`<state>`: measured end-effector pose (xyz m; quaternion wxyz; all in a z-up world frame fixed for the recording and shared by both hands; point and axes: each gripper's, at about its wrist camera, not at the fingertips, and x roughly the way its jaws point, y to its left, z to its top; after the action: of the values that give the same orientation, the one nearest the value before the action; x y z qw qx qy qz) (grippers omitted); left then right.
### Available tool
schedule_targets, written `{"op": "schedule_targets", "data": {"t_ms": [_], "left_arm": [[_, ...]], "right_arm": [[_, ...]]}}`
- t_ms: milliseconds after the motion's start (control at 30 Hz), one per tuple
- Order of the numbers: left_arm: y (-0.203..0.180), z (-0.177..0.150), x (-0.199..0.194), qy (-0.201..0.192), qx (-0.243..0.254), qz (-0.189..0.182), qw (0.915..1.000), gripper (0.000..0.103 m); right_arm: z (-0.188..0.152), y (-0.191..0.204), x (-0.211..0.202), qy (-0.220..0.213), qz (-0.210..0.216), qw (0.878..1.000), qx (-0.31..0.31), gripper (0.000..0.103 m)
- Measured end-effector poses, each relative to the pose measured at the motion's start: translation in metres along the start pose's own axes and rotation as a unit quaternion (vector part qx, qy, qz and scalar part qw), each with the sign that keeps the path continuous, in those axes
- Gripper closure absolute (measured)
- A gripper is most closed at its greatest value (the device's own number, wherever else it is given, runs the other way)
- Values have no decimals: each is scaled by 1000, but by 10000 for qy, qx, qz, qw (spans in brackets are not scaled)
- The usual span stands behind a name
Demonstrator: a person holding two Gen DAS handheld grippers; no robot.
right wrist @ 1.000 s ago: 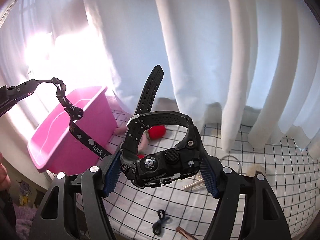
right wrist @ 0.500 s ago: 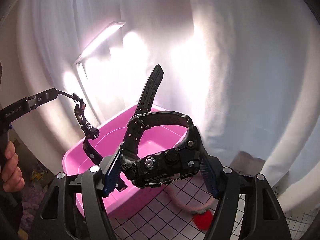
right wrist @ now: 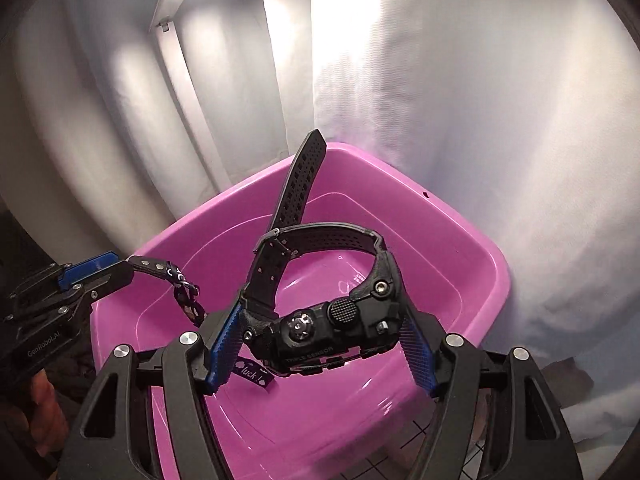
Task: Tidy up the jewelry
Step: 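Lower the lanyard and watch into the pink tub and open both tools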
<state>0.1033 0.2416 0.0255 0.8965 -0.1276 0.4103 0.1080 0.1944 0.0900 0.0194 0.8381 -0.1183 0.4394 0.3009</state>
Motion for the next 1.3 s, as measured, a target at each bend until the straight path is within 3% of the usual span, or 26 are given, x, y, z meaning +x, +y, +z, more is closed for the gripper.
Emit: {"op": "schedule_targets", "data": {"t_ms": [333, 733, 767, 867, 933, 967, 1300], "left_arm": [[-1, -16, 44, 945, -305, 462, 9940, 76], [6, -21, 60, 1334, -452, 610, 9882, 74], [6, -21, 59, 1315, -439, 632, 9883, 72], [3, -20, 54, 1192, -311, 655, 9902, 52], [0, -19, 48, 1082, -232, 709, 9913, 24], [0, -18, 45, 1003, -267, 695, 9922, 21], [6, -21, 34, 984, -404, 628, 9923, 19]], "right_arm": [[3, -14, 66, 1206, 23, 9927, -4, 36], [19, -12, 104, 1616, -174, 9867, -81, 36], [17, -8, 103, 1654, -226, 9859, -111, 35], [19, -7, 107, 1761, -288, 9839, -130, 34], [22, -9, 110, 1739, -334, 9841, -130, 31], [22, -8, 110, 1720, -365, 9843, -140, 29], [17, -5, 96, 1569, -490, 9861, -228, 29]]}}
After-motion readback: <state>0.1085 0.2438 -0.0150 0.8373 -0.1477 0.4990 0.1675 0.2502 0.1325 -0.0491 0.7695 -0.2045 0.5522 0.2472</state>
